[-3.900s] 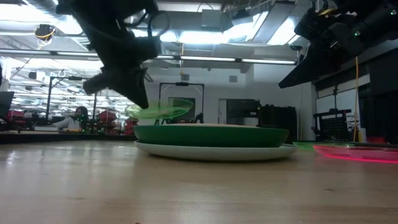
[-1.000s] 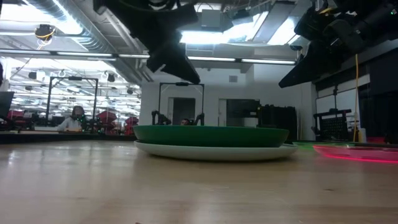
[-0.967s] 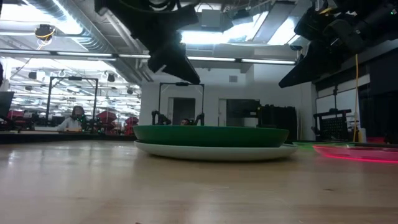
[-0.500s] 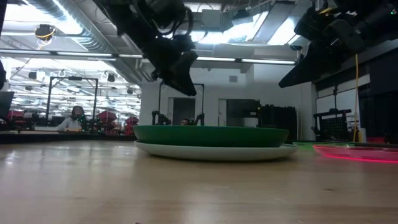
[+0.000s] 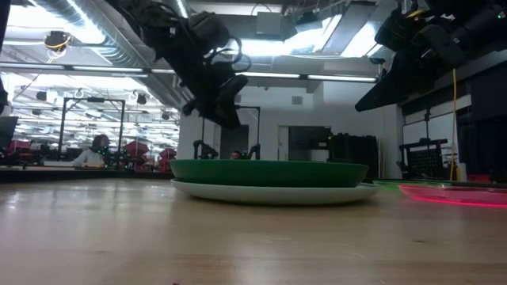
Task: Stack plastic plates
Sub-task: Stack the orange plate on top of the bottom light green plate
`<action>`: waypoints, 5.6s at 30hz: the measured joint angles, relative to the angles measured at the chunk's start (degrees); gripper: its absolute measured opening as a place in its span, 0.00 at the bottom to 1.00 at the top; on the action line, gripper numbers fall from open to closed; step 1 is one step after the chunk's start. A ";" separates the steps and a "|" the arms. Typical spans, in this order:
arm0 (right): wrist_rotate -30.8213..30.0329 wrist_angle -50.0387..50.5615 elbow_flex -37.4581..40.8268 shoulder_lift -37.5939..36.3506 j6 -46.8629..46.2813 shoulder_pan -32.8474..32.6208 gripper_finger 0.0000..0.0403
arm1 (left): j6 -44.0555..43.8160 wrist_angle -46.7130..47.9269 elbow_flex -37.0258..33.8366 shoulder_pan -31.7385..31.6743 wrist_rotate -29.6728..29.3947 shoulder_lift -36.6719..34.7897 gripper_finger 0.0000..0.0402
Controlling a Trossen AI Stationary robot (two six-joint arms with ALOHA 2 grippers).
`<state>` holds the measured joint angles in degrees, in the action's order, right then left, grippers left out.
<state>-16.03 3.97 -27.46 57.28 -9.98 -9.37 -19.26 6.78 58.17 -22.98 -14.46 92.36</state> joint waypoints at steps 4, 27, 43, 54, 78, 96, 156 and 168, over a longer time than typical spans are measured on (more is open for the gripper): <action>0.00 0.00 0.00 0.00 0.00 0.00 0.29 | -0.50 0.01 0.00 -2.81 1.69 0.01 0.24; -1.53 0.00 0.00 0.00 1.01 0.01 0.29 | -3.56 -8.58 -0.02 -13.51 17.04 10.77 0.24; -1.38 0.05 0.00 0.00 1.21 0.00 0.29 | -4.65 -14.83 -0.04 -15.43 19.23 12.80 0.24; -1.97 0.00 0.00 0.00 2.55 0.00 0.29 | -7.63 -16.61 -0.02 -17.42 24.10 16.15 0.35; -1.99 -1.36 0.00 -0.02 2.89 0.00 0.29 | -11.82 -3.54 9.01 -16.53 22.04 16.60 0.42; -2.28 -0.77 0.00 -0.02 2.97 0.02 0.29 | -9.12 9.91 22.73 -16.72 25.37 29.03 0.42; -2.37 0.54 0.00 -0.02 2.91 0.02 0.29 | 4.07 11.18 22.56 -14.90 24.21 17.55 0.00; -2.36 0.42 0.00 -0.02 2.80 0.02 0.29 | 6.38 13.49 22.62 -11.96 21.02 11.13 0.00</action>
<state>-18.39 4.38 -27.46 57.25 -7.18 -9.34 -12.88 20.27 80.79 -34.94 6.56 103.48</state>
